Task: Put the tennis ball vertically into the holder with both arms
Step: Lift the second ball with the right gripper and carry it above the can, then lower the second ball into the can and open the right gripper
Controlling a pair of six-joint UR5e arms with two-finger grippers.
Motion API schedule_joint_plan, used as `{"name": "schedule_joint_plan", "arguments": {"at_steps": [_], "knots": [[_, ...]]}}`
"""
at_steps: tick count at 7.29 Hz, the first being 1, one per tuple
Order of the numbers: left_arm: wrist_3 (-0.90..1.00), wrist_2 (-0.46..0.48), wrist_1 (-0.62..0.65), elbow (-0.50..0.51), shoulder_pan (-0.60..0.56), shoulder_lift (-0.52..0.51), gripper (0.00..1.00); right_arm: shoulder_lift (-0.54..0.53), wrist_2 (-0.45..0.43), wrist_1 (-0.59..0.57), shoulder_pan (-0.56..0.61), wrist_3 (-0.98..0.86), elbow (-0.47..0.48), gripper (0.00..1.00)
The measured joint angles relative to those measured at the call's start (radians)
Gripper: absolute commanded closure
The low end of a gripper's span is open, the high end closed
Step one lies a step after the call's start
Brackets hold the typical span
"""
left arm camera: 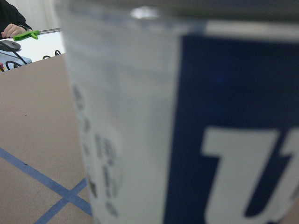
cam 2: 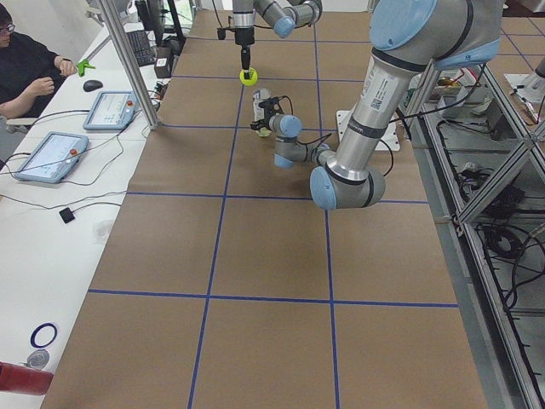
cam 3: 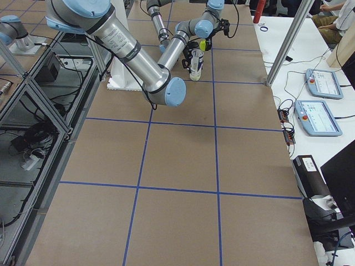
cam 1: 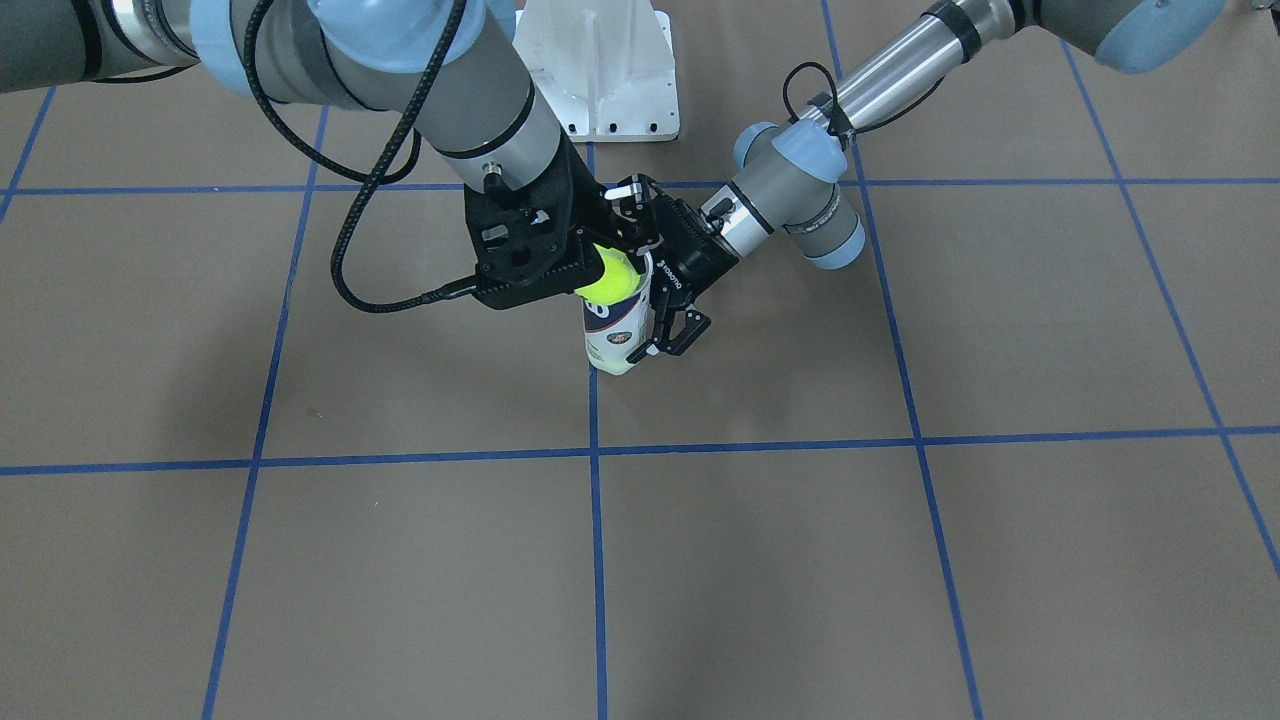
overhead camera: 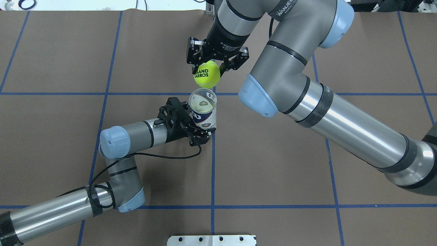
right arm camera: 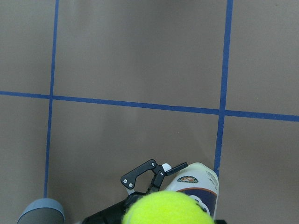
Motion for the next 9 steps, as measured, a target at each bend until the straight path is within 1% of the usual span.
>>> {"name": "schedule_joint_plan", "arguments": {"at_steps": [2, 3, 4, 5, 6, 7, 9], "knots": [[0.001, 0.0, -0.001, 0.0, -0.001, 0.001, 0.01, 0.0, -0.019, -0.006, -0.022, 0.0, 0.001, 1.0], [0.001, 0.0, -0.001, 0.0, -0.001, 0.001, 0.01, 0.0, -0.021, -0.012, -0.027, 0.0, 0.003, 0.94], [0.002, 0.0, -0.001, 0.0, -0.002, 0.002, 0.01, 0.0, -0.022, -0.025, -0.031, 0.0, 0.01, 0.59], [0.002, 0.0, -0.001, 0.0, -0.002, 0.002, 0.01, 0.0, -0.022, -0.035, -0.034, 0.0, 0.017, 0.16], [0.003, 0.0, -0.001, 0.0, -0.002, 0.002, 0.01, 0.0, -0.029, -0.04, -0.04, 0.001, 0.021, 0.07], [0.004, 0.0, -0.001, 0.0, -0.002, 0.002, 0.01, 0.0, -0.043, -0.041, -0.048, 0.0, 0.023, 0.02], [0.004, 0.0, -0.002, 0.0, -0.002, 0.002, 0.01, 0.0, -0.057, -0.042, -0.057, 0.02, 0.029, 0.01]]}}
